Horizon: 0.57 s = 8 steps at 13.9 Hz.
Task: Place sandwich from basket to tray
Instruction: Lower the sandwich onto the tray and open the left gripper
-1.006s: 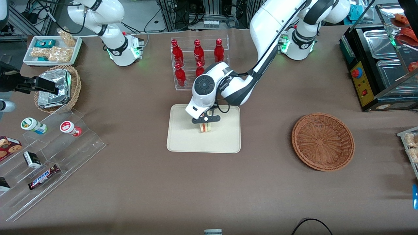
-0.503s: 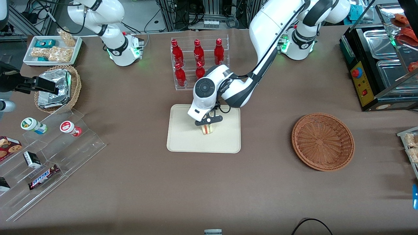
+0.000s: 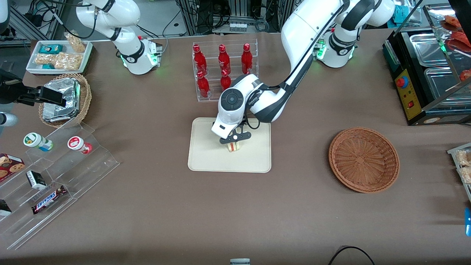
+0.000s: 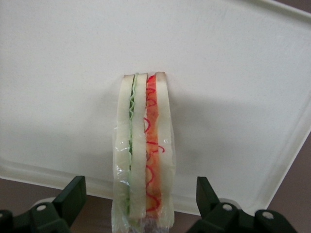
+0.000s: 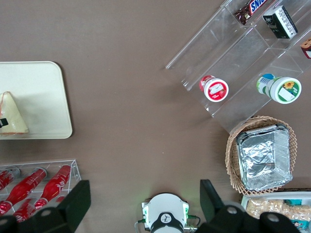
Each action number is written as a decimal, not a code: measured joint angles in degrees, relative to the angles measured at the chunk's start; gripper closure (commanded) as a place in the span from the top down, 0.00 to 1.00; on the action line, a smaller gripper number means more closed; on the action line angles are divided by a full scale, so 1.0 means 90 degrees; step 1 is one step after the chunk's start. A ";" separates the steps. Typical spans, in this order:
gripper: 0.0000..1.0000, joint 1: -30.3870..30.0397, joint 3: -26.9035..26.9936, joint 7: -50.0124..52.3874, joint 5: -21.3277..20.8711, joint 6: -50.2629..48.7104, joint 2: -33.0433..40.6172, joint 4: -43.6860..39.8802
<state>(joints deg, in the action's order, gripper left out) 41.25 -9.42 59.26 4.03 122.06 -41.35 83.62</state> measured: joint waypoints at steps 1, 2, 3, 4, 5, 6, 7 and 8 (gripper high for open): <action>1.00 -0.0002 0.0052 0.0000 -0.0005 -0.0335 0.0052 -0.0057; 1.00 -0.0004 0.0163 -0.0001 -0.0007 -0.0750 0.0150 -0.0104; 1.00 -0.0018 0.0288 -0.0046 -0.0007 -0.1074 0.0287 -0.0136; 1.00 -0.0076 0.0388 -0.0160 -0.0008 -0.1345 0.0468 -0.0150; 1.00 -0.0200 0.0440 -0.0331 -0.0008 -0.1691 0.0676 -0.0156; 1.00 -0.0391 0.0458 -0.0529 -0.0008 -0.2166 0.0913 -0.0155; 1.00 -0.0607 0.0469 -0.0731 -0.0009 -0.2703 0.1163 -0.0150; 1.00 -0.0841 0.0478 -0.0966 -0.0010 -0.3191 0.1423 -0.0129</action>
<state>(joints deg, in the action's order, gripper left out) 33.68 -5.12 50.57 3.94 93.34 -28.54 82.46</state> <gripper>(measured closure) 0.000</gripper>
